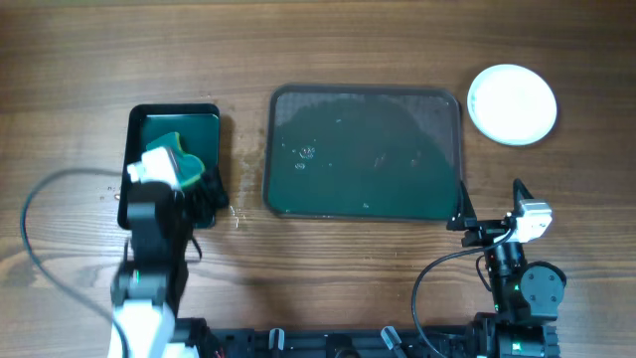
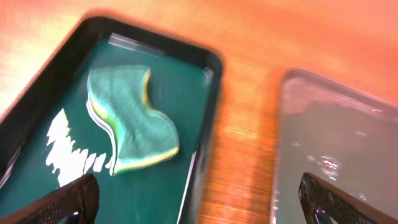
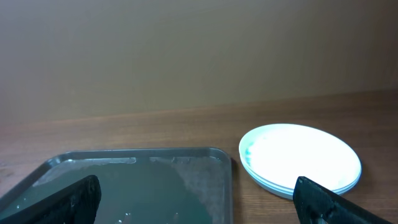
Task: Clean dirty plates on tray and stack at the side
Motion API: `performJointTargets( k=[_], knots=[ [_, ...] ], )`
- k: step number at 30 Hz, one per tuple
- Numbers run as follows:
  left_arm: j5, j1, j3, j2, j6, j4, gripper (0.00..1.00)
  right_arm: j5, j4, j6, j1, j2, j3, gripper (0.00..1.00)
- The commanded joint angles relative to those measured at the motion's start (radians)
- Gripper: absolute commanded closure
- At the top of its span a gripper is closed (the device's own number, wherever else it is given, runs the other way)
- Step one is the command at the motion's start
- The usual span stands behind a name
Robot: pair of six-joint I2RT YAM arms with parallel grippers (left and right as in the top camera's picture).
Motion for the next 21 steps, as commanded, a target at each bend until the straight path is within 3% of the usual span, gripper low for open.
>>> performJointTargets(
  k=[1, 6, 15, 21],
  knots=[
    [0.074, -0.008, -0.132, -0.271, 0.135, 0.014, 0.0, 0.014, 0.004, -0.019, -0.006, -0.007, -0.002, 0.0],
    [0.082, -0.008, -0.182, -0.438, 0.13, 0.015, 0.0, 0.014, 0.004, -0.019, -0.006, -0.007, -0.002, 0.0],
    [0.082, -0.008, -0.203, -0.557, 0.135, 0.03, 0.0, 0.014, 0.005, -0.019, -0.006, -0.007, -0.002, 0.0],
    [0.095, -0.008, -0.312, -0.649, 0.135, 0.123, 0.0, 0.014, 0.004, -0.019, -0.006, -0.007, -0.002, 0.0]
  ],
)
